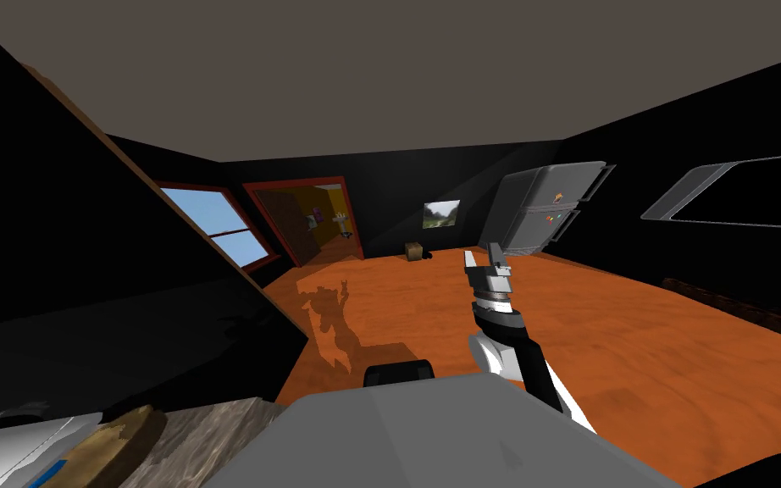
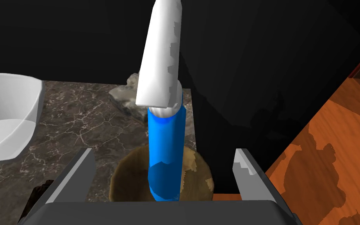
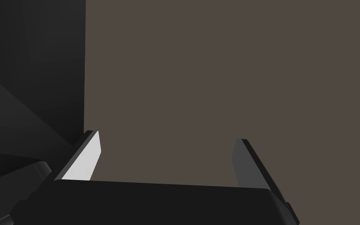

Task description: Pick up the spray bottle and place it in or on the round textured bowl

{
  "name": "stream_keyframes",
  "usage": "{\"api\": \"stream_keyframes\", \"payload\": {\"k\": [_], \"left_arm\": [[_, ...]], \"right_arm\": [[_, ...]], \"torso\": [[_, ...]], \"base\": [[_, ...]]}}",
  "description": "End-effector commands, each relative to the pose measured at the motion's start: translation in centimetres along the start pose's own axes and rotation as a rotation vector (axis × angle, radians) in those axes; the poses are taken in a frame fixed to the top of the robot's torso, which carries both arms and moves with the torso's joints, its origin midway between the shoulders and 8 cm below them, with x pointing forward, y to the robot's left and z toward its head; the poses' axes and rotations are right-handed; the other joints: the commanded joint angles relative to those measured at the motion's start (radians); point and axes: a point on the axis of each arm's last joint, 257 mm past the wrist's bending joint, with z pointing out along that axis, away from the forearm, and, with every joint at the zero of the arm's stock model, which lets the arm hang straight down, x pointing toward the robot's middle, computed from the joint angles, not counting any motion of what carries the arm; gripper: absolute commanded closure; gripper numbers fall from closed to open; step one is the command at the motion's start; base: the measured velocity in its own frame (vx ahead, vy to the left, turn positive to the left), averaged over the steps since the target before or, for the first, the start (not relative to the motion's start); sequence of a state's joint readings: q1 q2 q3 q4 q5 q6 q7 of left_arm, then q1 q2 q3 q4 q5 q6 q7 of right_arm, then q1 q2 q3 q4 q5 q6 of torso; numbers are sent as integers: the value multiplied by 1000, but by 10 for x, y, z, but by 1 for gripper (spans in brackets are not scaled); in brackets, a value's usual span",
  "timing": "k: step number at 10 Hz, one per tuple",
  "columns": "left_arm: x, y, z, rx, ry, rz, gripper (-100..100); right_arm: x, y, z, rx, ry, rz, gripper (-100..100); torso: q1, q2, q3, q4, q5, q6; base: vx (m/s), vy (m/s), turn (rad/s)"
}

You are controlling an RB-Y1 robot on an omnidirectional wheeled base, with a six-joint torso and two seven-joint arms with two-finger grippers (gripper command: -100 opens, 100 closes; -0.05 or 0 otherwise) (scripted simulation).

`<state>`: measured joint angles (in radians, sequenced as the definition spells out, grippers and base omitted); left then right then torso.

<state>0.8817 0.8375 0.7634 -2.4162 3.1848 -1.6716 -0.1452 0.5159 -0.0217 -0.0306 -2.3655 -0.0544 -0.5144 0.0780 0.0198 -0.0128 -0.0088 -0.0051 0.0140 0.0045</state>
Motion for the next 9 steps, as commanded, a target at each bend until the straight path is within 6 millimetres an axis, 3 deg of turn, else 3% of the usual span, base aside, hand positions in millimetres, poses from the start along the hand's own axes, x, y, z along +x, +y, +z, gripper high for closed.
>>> {"api": "stream_keyframes", "payload": {"k": [1, 2, 3, 4, 9], "left_arm": [[0, 0, 0, 0, 0, 0, -100], [0, 0, 0, 0, 0, 0, -100], [0, 0, 0, 0, 0, 0, 0], [9, -2, 4, 7, 5, -1, -100], [56, -9, 19, 30, 22, -14, -100]], "right_arm": [[0, 0, 0, 0, 0, 0, 0], [0, 0, 0, 0, 0, 0, 0], [0, 0, 0, 0, 0, 0, 0], [0, 0, 0, 0, 0, 0, 0], [0, 0, 0, 0, 0, 0, 0]], "torso": [[0, 0, 0, 0, 0, 0], [0, 0, 0, 0, 0, 0], [0, 0, 0, 0, 0, 0], [0, 0, 0, 0, 0, 0], [-6, 3, 2, 1, -2, 0]], "base": [[0, 0, 0], [0, 0, 0], [0, 0, 0], [-14, -25, -29], [-37, -81, -42]]}}
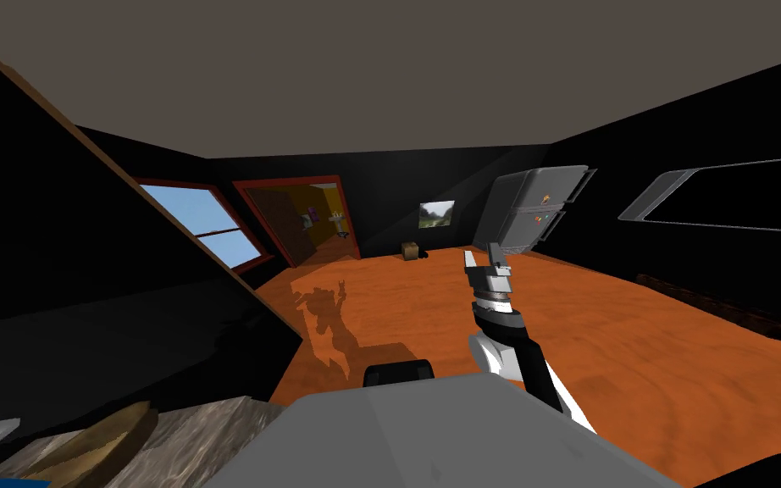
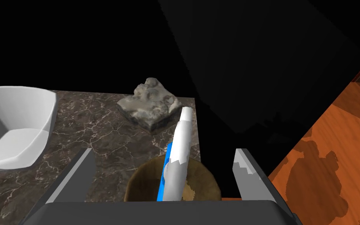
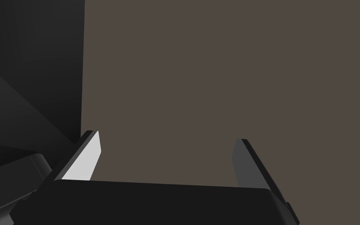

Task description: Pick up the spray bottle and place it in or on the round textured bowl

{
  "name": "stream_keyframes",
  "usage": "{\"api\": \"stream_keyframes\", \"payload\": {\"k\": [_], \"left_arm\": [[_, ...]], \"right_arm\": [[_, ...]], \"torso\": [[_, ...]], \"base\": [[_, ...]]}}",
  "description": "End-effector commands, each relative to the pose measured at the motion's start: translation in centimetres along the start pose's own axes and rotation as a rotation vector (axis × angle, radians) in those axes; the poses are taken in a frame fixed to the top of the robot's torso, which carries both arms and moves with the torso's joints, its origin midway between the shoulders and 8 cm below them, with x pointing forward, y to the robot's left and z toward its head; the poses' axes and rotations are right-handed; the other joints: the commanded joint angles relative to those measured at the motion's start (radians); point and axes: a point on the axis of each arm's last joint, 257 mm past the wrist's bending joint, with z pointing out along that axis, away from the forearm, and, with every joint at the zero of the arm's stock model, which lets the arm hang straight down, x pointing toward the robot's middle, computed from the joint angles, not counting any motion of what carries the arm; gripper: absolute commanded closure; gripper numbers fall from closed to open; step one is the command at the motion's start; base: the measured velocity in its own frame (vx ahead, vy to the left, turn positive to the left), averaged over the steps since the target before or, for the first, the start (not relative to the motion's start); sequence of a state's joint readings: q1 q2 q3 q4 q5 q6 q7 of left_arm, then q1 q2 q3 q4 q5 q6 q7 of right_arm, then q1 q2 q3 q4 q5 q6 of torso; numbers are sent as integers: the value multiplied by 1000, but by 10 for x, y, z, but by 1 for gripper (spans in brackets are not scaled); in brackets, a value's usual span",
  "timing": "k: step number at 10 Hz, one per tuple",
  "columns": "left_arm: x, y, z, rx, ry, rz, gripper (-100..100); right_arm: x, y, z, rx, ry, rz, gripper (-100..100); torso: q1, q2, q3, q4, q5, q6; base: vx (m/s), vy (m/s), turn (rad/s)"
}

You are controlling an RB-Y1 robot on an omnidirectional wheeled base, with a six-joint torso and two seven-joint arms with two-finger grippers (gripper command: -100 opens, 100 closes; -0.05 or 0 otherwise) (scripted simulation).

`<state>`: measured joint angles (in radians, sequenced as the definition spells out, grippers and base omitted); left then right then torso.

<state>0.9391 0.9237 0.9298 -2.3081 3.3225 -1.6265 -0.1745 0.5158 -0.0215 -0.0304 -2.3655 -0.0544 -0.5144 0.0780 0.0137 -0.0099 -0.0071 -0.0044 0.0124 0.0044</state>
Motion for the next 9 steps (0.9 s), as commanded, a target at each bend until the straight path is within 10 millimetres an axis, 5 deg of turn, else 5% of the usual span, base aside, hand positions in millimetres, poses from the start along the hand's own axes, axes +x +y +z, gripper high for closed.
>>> {"api": "stream_keyframes", "payload": {"k": [1, 4, 5, 6, 9], "left_arm": [[16, 0, 2, 1, 7, -10, -100], [43, 0, 7, 1, 10, -26, -100], [37, -2, 6, 2, 10, -23, -100], [38, -2, 6, 2, 11, -23, 0], [38, -2, 6, 2, 11, -23, 0]], "right_arm": [[0, 0, 0, 0, 0, 0, 0], [0, 0, 0, 0, 0, 0, 0], [0, 0, 0, 0, 0, 0, 0], [0, 0, 0, 0, 0, 0, 0], [0, 0, 0, 0, 0, 0, 0]], "torso": [[0, 0, 0, 0, 0, 0], [2, 0, 0, 0, 0, 0], [1, 0, 0, 0, 0, 0], [3, -1, -1, 0, 1, 0], [6, -3, -2, -1, 2, 0]], "base": [[-33, -98, -44], [-38, -72, -42], [-12, -35, -2], [-3, -6, 3], [0, 0, 0]]}}
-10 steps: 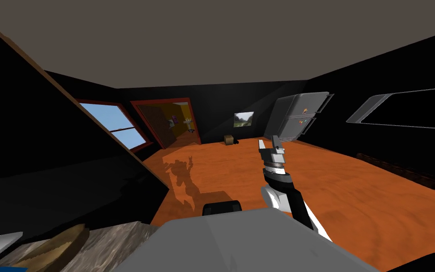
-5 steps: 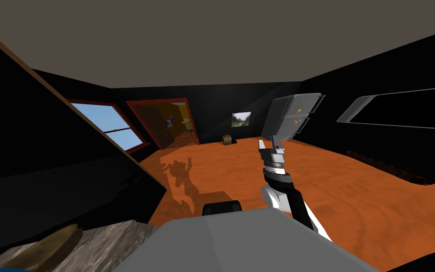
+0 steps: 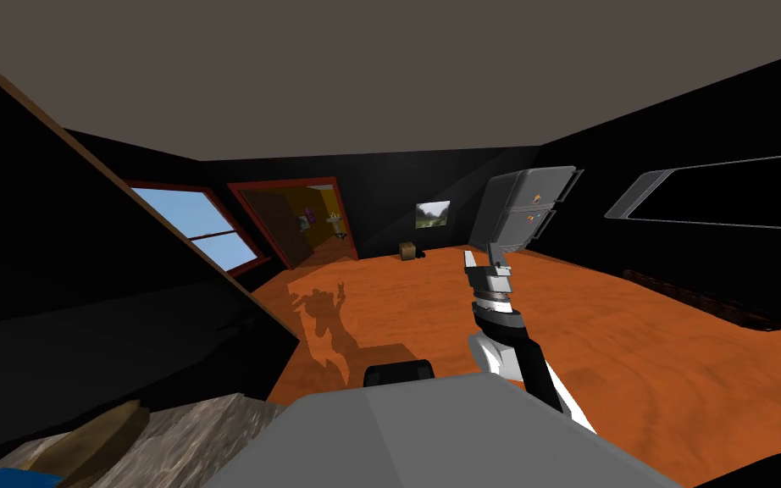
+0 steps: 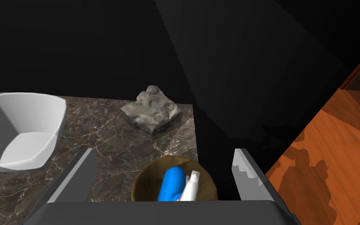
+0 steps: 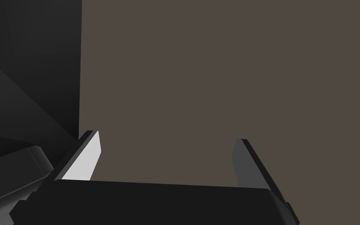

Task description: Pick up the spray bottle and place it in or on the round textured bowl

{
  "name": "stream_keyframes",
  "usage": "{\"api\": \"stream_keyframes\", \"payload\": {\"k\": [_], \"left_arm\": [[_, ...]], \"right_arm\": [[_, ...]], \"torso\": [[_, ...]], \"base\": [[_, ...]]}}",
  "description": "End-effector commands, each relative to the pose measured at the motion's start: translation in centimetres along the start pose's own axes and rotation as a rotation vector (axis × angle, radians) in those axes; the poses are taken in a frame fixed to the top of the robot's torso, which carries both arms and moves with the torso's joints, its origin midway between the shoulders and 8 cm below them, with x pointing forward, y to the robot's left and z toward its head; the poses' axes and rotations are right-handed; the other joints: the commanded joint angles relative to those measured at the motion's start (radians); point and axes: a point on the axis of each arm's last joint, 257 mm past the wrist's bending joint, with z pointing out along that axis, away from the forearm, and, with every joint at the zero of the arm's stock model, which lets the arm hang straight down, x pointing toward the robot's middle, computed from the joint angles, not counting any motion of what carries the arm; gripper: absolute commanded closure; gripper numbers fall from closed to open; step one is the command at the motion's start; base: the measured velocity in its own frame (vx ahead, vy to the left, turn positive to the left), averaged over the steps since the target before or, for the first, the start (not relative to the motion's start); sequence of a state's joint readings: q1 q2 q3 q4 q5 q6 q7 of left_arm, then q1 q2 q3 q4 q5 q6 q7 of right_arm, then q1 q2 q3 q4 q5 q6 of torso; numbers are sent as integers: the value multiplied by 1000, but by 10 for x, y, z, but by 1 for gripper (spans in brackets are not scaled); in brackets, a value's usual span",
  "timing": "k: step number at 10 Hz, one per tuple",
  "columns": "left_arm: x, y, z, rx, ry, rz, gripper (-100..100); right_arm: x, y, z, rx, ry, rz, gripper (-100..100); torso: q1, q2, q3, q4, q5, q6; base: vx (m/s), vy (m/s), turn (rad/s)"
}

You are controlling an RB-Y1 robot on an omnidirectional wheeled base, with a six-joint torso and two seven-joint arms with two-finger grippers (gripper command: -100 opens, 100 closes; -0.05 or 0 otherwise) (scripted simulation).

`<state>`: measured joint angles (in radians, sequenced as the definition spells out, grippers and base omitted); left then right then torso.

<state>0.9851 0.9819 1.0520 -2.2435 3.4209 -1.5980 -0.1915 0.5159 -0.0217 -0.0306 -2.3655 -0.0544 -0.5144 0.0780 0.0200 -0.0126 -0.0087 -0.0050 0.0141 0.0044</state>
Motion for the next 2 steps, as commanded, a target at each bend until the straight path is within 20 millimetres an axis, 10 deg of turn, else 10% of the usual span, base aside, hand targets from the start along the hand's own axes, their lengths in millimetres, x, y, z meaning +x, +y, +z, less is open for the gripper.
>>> {"api": "stream_keyframes", "payload": {"k": [1, 2], "left_arm": [[0, 0, 0, 0, 0, 0, 0], [0, 0, 0, 0, 0, 0, 0]], "right_arm": [[0, 0, 0, 0, 0, 0, 0], [0, 0, 0, 0, 0, 0, 0]], "torso": [[0, 0, 0, 0, 0, 0], [0, 0, 0, 0, 0, 0]], "base": [[0, 0, 0], [0, 0, 0]]}}
